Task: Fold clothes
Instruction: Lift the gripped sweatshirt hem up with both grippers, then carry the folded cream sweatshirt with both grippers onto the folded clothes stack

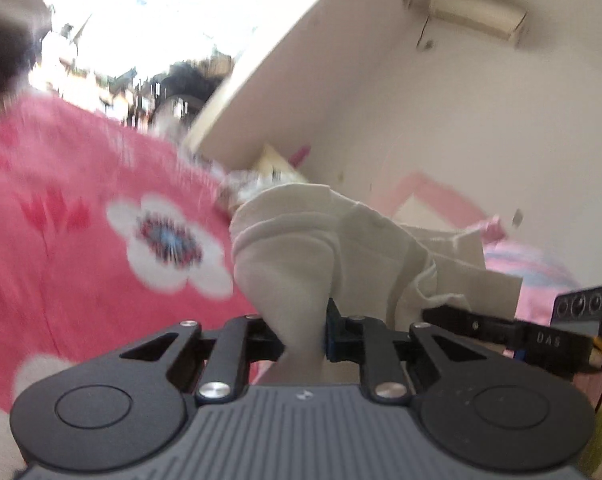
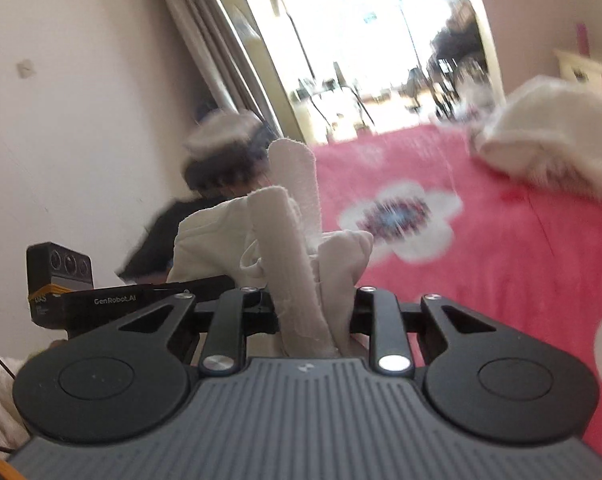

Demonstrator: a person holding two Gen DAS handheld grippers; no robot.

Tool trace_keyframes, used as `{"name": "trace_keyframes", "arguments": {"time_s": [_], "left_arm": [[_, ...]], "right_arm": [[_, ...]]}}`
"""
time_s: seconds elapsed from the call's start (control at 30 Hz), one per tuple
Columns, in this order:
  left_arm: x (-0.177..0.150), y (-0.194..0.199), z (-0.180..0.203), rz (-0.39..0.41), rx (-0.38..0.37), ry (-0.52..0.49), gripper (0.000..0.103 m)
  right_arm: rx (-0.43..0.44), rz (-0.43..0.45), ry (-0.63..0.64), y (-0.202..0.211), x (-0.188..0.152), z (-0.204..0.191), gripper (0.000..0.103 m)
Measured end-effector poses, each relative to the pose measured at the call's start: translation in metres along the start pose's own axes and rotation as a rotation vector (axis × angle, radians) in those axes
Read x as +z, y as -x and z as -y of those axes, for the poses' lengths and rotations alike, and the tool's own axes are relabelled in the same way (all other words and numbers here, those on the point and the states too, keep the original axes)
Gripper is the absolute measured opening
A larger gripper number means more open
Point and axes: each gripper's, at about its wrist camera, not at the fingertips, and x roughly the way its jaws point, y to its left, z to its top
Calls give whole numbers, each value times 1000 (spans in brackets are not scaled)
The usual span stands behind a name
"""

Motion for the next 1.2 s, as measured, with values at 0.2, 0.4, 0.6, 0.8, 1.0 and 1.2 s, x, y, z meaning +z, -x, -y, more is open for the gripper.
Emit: {"name": "trace_keyframes", "arguments": {"time_s": [0.2,0.4,0.6,0.8,1.0,1.2], "left_arm": [[44,78,-1,200,83,-38,18],[99,162,-28,337,241,-59,17],[154,226,-62,440,429,-70,17],[191,230,-117,425,529,-22,17],[225,224,-177,391,604,39,17],[239,185,-244,331,606,117,17]], "right_arm": [[143,87,97,-18,35,-60,22],[330,109,144,-81,69,-125,22],[546,79,67,-183,100,-180,22],[693,7,-97,-292,114,-200,22],[746,-78,-212,-370,110,-198,22],[706,-143,-240,-425,103,-196,22]]}}
